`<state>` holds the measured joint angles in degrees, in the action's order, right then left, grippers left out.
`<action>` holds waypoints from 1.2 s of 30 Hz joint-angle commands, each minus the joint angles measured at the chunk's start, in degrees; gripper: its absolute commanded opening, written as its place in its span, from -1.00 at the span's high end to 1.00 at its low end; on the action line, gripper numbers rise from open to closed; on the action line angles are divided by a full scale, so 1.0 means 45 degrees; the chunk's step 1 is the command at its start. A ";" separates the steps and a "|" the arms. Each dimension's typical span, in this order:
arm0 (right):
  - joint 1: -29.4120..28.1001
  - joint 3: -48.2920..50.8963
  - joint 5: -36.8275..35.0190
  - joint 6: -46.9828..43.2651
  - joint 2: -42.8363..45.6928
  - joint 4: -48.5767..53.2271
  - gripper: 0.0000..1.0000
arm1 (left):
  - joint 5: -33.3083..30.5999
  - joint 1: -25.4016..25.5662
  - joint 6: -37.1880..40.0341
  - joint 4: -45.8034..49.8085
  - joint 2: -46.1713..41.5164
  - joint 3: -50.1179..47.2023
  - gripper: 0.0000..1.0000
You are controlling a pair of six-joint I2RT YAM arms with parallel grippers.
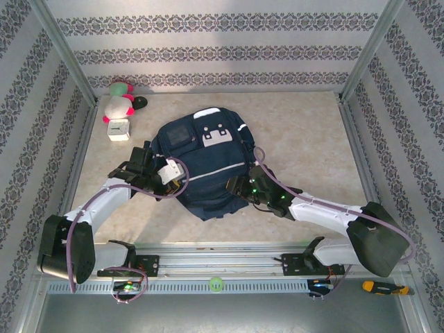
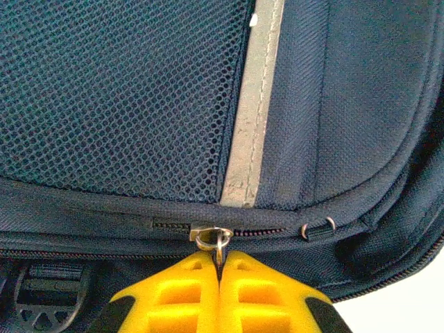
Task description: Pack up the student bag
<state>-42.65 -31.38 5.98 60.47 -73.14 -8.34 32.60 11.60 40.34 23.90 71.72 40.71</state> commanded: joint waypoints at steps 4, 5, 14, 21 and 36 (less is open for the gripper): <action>-0.0991 -0.0213 -0.0243 0.1460 0.1659 -0.0185 -0.03 | 0.0225 0.0175 -0.1039 -0.0510 0.0046 -0.0145 1.00; -0.1126 -0.0226 -0.0235 0.1622 0.1791 -0.0183 -0.03 | 0.0265 0.0165 -0.1106 -0.0580 0.0071 -0.0165 1.00; -0.1537 -0.1119 0.0560 0.2690 0.0406 -0.1339 -0.03 | 0.0193 0.0175 -0.1364 -0.0956 -0.0108 -0.0258 1.00; -0.1245 -0.0937 0.0039 0.2118 0.2065 0.0866 -0.06 | 0.0097 0.0169 -0.1385 -0.0955 -0.0116 -0.0316 1.00; -0.1429 -0.2694 0.1288 0.2026 -0.0303 -0.0238 -0.02 | 0.0217 0.0167 -0.1554 -0.1171 -0.0132 -0.0359 1.00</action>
<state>-48.27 -41.04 8.93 69.12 -70.96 -4.82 31.73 11.64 34.17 21.26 71.75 39.57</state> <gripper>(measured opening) 0.509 0.047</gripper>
